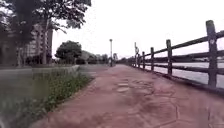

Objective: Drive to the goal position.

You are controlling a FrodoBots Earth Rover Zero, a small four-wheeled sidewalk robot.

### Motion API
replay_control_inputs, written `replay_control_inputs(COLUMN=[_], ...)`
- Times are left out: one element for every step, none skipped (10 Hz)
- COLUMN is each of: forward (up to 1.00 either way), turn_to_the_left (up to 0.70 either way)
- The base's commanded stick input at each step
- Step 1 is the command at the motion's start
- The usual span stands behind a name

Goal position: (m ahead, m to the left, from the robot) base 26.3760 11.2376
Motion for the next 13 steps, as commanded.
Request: replay_control_inputs(forward=[1.0, 1.0, 1.0, 1.0, 1.0, 1.0, 1.0, 1.0, 1.0, 1.0, 1.0, 1.0, 1.0], turn_to_the_left=[0.0, 0.0, 0.0, 0.05, 0.39, 0.37, 0.06, 0.0, 0.0, 0.0, 0.0, 0.0, 0.0])
